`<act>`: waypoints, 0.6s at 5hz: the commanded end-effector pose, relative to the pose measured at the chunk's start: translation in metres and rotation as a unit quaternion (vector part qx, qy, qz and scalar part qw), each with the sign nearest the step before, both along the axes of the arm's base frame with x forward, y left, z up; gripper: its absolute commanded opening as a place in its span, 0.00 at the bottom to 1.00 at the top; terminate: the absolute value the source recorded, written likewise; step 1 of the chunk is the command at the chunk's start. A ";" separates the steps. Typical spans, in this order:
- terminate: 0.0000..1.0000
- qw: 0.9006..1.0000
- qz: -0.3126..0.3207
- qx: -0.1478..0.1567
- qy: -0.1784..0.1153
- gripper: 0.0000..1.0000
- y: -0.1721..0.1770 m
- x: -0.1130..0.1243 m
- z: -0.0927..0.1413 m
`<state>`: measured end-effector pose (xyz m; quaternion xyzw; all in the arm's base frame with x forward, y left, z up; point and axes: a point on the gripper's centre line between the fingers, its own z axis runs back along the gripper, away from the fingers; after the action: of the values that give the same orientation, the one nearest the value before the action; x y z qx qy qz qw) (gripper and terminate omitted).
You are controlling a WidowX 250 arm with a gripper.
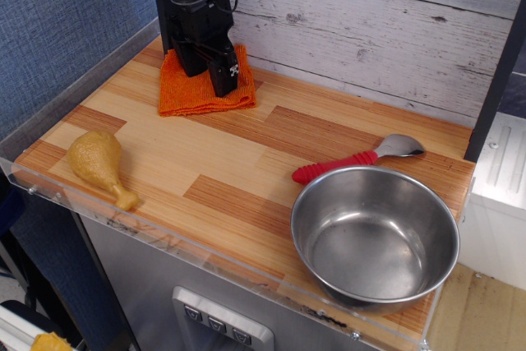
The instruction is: Put the orange cloth to the top left of the table.
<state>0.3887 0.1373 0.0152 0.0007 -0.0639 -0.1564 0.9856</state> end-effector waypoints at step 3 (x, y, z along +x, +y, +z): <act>0.00 0.999 -0.027 -0.010 -0.045 1.00 -0.011 0.007 0.095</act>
<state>0.3904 0.1222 0.0766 -0.0305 -0.0671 -0.1752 0.9818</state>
